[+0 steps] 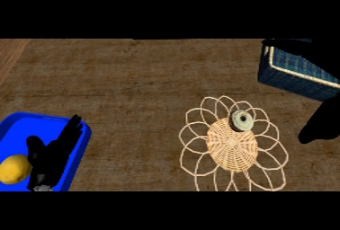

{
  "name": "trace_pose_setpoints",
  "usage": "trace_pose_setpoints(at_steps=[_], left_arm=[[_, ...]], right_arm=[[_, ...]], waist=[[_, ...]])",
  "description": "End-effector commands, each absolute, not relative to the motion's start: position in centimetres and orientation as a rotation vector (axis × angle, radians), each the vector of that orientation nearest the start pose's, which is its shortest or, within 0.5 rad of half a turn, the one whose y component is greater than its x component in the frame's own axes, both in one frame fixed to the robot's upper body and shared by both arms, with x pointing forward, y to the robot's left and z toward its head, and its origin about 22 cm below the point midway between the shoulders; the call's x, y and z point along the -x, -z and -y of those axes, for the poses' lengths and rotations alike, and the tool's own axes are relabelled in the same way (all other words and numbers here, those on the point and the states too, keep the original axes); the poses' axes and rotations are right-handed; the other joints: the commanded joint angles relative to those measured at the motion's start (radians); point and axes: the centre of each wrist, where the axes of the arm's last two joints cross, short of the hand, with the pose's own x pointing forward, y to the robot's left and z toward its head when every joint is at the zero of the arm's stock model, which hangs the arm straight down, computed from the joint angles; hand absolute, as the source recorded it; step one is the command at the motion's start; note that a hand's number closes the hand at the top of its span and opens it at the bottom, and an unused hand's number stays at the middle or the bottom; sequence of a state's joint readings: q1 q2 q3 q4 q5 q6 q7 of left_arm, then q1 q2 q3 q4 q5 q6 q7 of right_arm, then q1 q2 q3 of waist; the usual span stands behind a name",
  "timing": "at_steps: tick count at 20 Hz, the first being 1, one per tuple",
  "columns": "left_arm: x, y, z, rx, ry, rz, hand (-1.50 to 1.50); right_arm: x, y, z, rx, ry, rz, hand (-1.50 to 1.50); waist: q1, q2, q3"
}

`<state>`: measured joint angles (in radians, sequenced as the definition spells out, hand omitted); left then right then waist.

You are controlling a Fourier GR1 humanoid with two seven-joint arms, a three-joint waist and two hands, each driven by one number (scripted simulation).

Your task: Pick the cupcake from the placemat and place it in the basket

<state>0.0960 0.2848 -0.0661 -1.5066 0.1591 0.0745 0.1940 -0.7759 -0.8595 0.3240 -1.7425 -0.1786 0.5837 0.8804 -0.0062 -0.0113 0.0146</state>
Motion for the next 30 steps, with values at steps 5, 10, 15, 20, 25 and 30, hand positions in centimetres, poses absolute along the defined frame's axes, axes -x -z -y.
trace_pose_setpoints(at_steps=[5,10,15,20,25,30], left_arm=[[-18.4,5.5,-30.0,-0.163,0.023,1.037,0.0],[-20.4,4.5,-29.1,-0.139,0.026,1.026,0.0],[-20.2,4.9,-29.6,-0.158,0.025,1.021,0.0],[-19.5,5.1,-29.5,-0.175,0.037,0.999,0.0],[-20.5,4.0,-29.6,-0.161,0.024,1.025,0.0],[-19.9,4.6,-29.5,-0.142,0.034,1.028,0.0]], right_arm=[[-29.6,-22.9,21.7,0.65,-1.294,1.059,-1.5],[-30.6,-19.7,22.5,0.656,-1.298,1.004,-1.5],[-30.6,-18.2,22.7,0.643,-1.291,1.031,-1.5],[-30.3,-15.7,22.8,0.649,-1.308,1.022,-1.5],[-30.8,-13.9,22.5,0.674,-1.28,1.03,-1.5],[-31.8,-14.0,22.2,0.672,-1.27,1.05,-1.5]], waist=[[0.006,0.012,-0.014],[0.007,0.017,-0.014],[0.008,0.016,-0.014],[0.005,0.015,-0.013],[0.01,0.015,-0.014],[0.015,0.015,-0.014]])
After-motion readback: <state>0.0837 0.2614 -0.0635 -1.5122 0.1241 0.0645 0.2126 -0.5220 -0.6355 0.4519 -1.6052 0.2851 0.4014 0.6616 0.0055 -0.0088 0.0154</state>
